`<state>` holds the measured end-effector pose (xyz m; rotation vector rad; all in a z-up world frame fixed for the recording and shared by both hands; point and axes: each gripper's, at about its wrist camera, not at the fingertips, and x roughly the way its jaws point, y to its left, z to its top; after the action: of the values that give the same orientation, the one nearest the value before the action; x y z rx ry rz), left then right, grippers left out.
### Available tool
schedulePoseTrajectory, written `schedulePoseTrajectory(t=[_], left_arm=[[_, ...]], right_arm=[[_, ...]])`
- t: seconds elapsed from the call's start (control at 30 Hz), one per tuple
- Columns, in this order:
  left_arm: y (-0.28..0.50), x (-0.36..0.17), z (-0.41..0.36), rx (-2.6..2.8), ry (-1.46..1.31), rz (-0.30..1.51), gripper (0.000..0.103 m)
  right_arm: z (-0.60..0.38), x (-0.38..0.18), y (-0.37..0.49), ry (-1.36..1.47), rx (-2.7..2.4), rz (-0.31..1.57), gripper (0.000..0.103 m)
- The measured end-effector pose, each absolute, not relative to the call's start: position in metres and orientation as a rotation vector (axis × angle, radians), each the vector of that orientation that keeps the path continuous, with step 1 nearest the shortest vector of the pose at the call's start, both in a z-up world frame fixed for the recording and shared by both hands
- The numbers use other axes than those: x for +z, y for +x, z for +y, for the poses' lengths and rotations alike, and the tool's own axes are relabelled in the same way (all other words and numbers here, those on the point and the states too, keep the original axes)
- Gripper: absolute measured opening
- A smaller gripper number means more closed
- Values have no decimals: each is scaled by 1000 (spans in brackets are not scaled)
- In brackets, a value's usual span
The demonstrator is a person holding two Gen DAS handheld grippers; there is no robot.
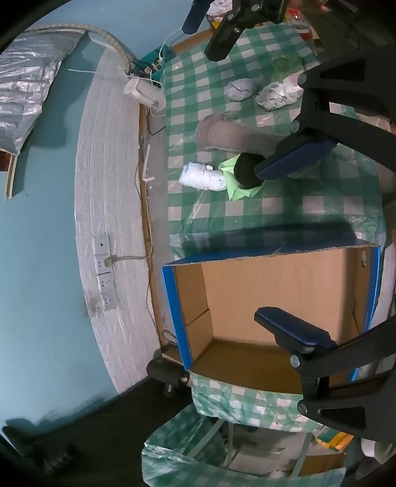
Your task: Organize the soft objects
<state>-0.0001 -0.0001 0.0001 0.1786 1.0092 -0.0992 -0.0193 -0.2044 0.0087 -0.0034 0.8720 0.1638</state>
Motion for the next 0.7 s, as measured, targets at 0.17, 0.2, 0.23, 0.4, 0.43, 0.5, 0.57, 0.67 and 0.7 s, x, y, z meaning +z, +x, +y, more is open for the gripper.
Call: schedulePoseTrajectory(t=[0.17,0.2,0.23,0.4,0.43,0.5,0.57,0.67,0.7], left_arm=[[-1,1,1,-110,153,1013,87],[2,2,-1,-106,156,1012,87],[2,2,-1,-103,161,1009,87],[3,2,0,-95,166,1003,87],[4,2,0,-90,171,999,87],[1,4,3,-89,163,981,87],[1,6,5,-94,154,971,87],[1,6,6,-96,142,969,87],[2,6,6,-95,141,970,87]], right_arm=[[-206,8,-20,-6,167,870,101],[-206,8,-19,-6,166,874,101],[-207,8,-19,-8,167,876,101],[-203,8,-20,-12,166,872,101],[-203,8,-20,-12,167,873,101],[-202,8,-20,-12,167,873,101],[-203,8,-19,-12,171,875,101],[-204,9,-19,-9,172,877,101],[-204,9,-19,-9,171,876,101]])
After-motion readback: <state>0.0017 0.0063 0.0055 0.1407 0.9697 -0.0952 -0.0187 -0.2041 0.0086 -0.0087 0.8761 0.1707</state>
